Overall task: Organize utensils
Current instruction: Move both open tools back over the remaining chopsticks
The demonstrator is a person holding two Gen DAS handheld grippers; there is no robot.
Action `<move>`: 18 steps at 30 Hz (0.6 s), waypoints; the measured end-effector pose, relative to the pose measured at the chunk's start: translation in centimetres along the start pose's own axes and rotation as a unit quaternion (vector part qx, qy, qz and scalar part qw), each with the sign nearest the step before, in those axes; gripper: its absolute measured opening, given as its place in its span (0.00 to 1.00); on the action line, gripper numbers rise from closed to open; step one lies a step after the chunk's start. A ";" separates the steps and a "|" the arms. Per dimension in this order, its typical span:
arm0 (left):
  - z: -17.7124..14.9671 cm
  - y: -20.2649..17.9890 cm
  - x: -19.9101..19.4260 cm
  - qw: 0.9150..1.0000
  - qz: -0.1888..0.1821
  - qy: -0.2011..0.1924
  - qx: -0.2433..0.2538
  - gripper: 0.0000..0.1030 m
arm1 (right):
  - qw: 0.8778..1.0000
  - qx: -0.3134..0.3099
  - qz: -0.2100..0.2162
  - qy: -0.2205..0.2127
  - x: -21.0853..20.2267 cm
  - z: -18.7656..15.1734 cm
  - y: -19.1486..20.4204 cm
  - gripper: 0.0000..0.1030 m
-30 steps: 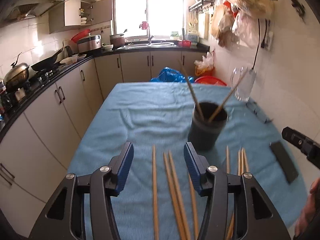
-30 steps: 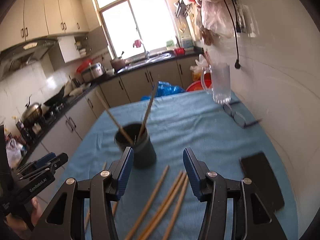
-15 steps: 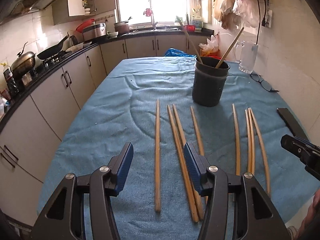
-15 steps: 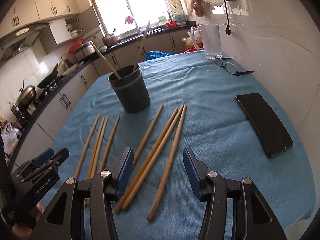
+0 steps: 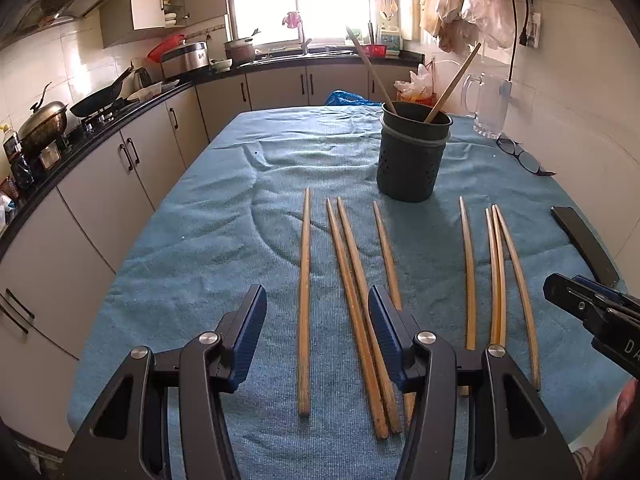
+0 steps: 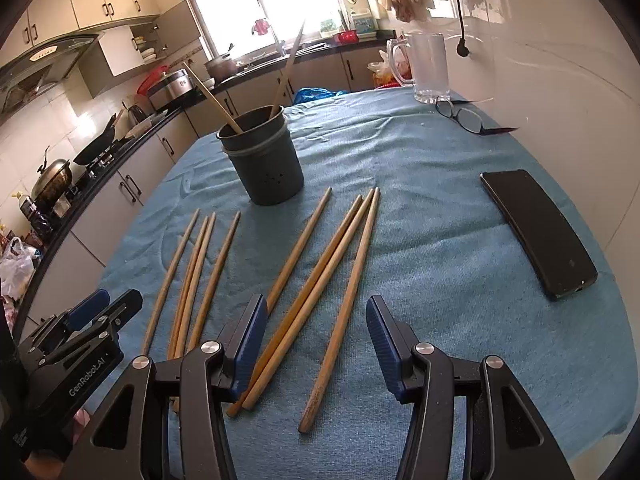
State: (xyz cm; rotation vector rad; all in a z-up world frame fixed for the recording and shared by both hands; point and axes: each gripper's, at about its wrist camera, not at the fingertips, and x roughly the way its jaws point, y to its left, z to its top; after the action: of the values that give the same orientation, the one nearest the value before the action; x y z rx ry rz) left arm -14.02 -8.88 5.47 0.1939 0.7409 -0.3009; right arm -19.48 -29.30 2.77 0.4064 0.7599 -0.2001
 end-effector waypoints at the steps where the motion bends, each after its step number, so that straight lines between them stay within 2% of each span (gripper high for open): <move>1: 0.0 0.0 0.1 1.000 0.000 0.002 0.001 0.50 | 1.000 0.000 -0.001 0.002 0.1 0.0 -0.1 0.54; 9: -0.1 0.4 1.2 1.000 0.000 0.019 -0.002 0.50 | 0.999 0.032 0.004 0.036 2.1 0.9 -1.6 0.53; 18: 0.0 0.9 2.1 0.999 -0.002 0.033 -0.008 0.50 | 0.998 0.043 0.004 0.051 3.5 1.3 -2.2 0.47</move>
State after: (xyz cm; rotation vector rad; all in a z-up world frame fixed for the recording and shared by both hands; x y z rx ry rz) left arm -12.22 -8.43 4.08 0.1888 0.8079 -0.2935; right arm -16.95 -31.93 0.53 0.5037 0.8527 -0.2052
